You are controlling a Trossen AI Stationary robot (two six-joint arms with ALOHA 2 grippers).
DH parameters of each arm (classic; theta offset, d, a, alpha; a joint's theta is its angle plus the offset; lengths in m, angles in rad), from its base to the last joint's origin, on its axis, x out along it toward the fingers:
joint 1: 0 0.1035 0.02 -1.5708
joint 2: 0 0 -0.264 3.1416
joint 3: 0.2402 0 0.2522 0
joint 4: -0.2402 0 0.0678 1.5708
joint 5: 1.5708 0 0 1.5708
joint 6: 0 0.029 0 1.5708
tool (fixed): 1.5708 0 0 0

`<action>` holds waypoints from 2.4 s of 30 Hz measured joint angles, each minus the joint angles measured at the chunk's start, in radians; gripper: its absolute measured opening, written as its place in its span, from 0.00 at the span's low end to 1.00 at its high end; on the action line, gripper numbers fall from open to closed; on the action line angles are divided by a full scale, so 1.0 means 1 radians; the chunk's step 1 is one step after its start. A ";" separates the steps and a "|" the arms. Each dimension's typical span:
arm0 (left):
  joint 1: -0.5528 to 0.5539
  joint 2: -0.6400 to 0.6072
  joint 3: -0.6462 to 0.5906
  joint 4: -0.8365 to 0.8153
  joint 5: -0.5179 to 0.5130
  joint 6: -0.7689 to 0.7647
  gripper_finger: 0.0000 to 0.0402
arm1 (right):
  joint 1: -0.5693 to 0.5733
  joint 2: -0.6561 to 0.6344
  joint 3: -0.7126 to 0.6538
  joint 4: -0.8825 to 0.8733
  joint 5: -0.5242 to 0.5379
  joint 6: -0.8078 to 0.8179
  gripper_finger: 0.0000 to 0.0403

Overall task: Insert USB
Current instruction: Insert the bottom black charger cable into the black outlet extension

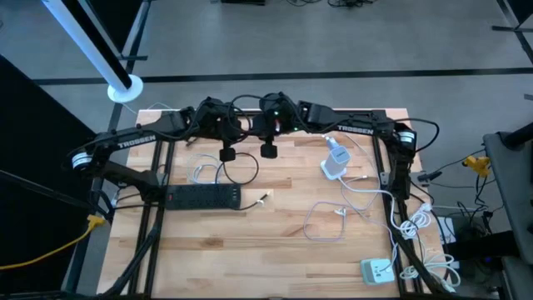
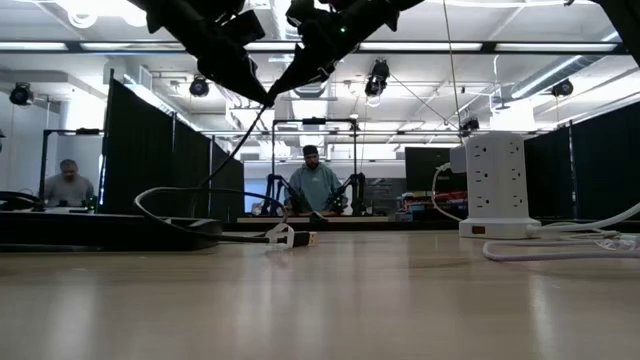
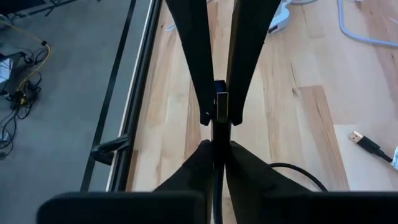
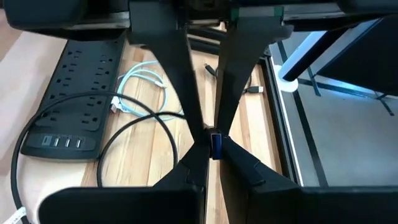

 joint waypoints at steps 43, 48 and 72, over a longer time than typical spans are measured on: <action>0.056 -0.282 -0.012 0.253 -0.152 0.015 0.23 | -0.006 -0.200 0.000 0.569 -0.249 0.330 0.02; 0.050 -0.202 -0.013 0.269 -0.032 -0.053 0.19 | -0.004 -0.200 0.000 0.480 -0.246 0.356 0.01; 0.053 -0.570 -0.012 -0.076 -0.089 -0.250 0.16 | 0.071 0.092 -0.001 -0.699 -0.134 -0.061 0.06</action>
